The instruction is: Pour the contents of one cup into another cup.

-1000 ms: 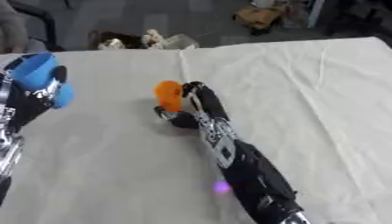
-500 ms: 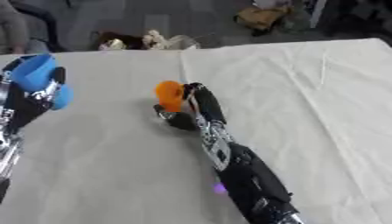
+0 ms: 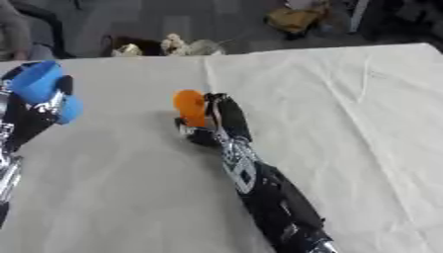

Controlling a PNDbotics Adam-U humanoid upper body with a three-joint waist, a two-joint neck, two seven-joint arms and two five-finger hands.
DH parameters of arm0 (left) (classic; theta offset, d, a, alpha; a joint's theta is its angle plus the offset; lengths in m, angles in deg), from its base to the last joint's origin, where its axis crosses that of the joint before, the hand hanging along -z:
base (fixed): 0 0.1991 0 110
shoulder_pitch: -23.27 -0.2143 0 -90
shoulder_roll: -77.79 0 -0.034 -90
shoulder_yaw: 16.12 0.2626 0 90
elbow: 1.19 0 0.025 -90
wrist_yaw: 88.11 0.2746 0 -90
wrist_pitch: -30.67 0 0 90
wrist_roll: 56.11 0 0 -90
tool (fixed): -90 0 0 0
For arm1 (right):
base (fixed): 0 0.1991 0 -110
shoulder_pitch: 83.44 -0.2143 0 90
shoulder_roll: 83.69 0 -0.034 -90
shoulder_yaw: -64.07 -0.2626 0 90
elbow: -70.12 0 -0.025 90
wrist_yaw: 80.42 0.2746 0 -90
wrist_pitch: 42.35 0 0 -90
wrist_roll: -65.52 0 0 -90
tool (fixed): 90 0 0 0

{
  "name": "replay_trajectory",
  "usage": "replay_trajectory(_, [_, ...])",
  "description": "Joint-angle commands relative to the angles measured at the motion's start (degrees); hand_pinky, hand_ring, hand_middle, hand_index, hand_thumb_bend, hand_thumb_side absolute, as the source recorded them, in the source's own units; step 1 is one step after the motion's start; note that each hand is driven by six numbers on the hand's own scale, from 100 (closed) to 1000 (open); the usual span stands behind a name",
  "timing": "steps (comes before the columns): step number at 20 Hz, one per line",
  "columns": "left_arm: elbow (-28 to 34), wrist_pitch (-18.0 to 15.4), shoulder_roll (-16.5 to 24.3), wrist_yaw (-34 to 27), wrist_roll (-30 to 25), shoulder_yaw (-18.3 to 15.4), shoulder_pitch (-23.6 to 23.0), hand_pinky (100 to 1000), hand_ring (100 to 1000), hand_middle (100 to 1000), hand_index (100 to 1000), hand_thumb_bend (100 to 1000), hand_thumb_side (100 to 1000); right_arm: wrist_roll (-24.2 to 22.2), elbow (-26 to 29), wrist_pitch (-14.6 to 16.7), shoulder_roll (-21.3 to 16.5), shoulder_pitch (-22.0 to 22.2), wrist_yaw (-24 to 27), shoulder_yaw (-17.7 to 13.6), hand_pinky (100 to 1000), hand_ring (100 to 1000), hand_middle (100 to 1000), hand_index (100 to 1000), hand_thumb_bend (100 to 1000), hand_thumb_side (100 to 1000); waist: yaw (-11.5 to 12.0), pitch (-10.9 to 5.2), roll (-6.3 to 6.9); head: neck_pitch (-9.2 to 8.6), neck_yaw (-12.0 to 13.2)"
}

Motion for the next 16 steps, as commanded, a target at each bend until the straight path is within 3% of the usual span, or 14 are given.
replay_trajectory(1, [1.1, 0.0, 0.5, -0.2, -0.1, 0.1, 1.1, 426, 280, 230, 700, 100, 448, 0.2, 1.5, 0.0, 0.0, -0.9, 1.0, 0.3, 697, 775, 311, 435, 117, 293, -0.1, -0.79, 0.03, -0.54, -0.1])
replay_trajectory(7, [1.1, 0.0, 0.7, -0.2, 0.0, 0.0, 1.2, 427, 279, 230, 699, 100, 450, -0.7, 3.1, -0.2, -0.1, -0.6, 2.4, 0.9, 688, 758, 279, 402, 100, 137, -0.4, -0.77, -0.1, -0.53, -0.1])
replay_trajectory(13, [1.5, -0.1, 1.4, -0.3, -0.1, -0.1, 1.0, 429, 280, 231, 699, 100, 451, -2.6, 6.9, 0.1, -0.8, 0.0, 5.2, 2.4, 685, 753, 274, 395, 100, 146, -1.3, -1.03, -0.12, -0.36, 0.0])
replay_trajectory(14, [1.6, -0.1, 1.6, -0.3, -0.2, -0.2, 0.9, 430, 281, 232, 699, 100, 450, -3.1, 7.8, 0.2, -1.1, 0.1, 5.8, 2.7, 685, 752, 274, 395, 100, 192, -1.4, -1.1, -0.13, -0.29, 0.0])
replay_trajectory(16, [1.8, 0.0, 1.8, -0.3, -0.3, -0.3, 0.8, 432, 281, 232, 699, 100, 451, -4.2, 9.6, 0.3, -1.5, 0.4, 7.0, 3.4, 685, 752, 275, 396, 100, 157, -1.6, -1.21, -0.14, -0.21, 0.0])
